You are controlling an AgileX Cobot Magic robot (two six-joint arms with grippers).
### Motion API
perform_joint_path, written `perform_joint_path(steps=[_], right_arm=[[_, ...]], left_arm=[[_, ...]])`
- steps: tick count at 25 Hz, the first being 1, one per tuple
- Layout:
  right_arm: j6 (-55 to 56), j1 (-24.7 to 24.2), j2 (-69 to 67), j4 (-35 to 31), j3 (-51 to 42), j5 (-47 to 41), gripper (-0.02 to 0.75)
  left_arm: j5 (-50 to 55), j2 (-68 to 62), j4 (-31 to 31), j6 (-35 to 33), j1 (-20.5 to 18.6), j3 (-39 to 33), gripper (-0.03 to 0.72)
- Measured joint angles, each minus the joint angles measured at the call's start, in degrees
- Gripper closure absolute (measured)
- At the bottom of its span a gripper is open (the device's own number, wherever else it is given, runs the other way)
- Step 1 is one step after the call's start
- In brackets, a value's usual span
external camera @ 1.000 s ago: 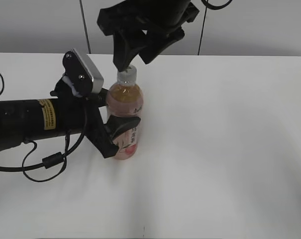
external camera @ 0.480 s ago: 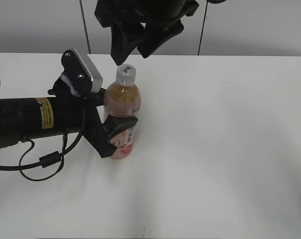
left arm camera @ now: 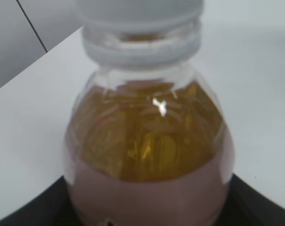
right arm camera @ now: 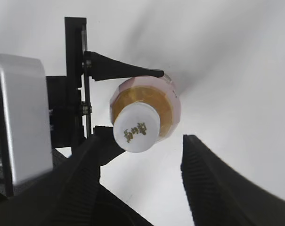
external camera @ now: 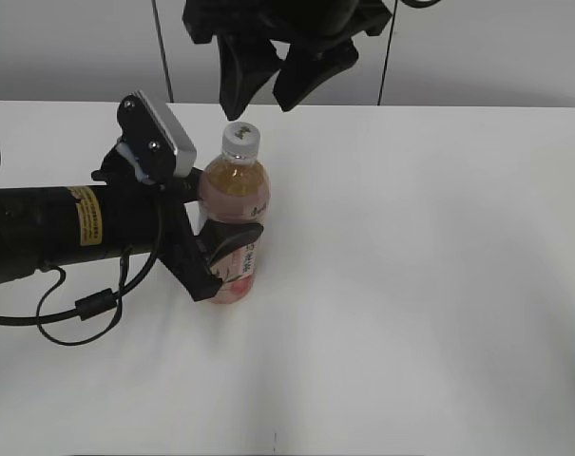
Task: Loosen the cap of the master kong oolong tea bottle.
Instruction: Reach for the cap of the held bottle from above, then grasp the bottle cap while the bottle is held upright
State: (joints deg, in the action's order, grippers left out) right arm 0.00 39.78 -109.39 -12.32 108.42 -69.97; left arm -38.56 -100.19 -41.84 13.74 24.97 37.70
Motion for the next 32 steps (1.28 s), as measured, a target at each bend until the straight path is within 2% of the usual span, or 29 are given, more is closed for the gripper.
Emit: perform_joint_path(steps=[4, 10, 17, 25, 32], right_arm=[[4.9, 0.0, -0.3, 0.6, 0.1, 0.0, 0.32], [9.6, 0.0, -3.1, -4.2, 0.4, 0.0, 0.32], [12.3, 0.0, -3.1, -4.1, 0.4, 0.0, 0.32], [13.4, 0.0, -3.1, -0.9, 0.4, 0.0, 0.32], [13.8, 0.0, -4.0, -2.1, 0.4, 0.0, 0.32]], left_arm=[[0.0, 0.0, 0.0, 0.0, 0.0, 0.0, 0.268], [0.0, 0.0, 0.0, 0.0, 0.0, 0.0, 0.268], [0.0, 0.0, 0.0, 0.0, 0.0, 0.0, 0.268], [0.0, 0.0, 0.0, 0.0, 0.0, 0.0, 0.268], [0.0, 0.0, 0.0, 0.0, 0.0, 0.0, 0.268]])
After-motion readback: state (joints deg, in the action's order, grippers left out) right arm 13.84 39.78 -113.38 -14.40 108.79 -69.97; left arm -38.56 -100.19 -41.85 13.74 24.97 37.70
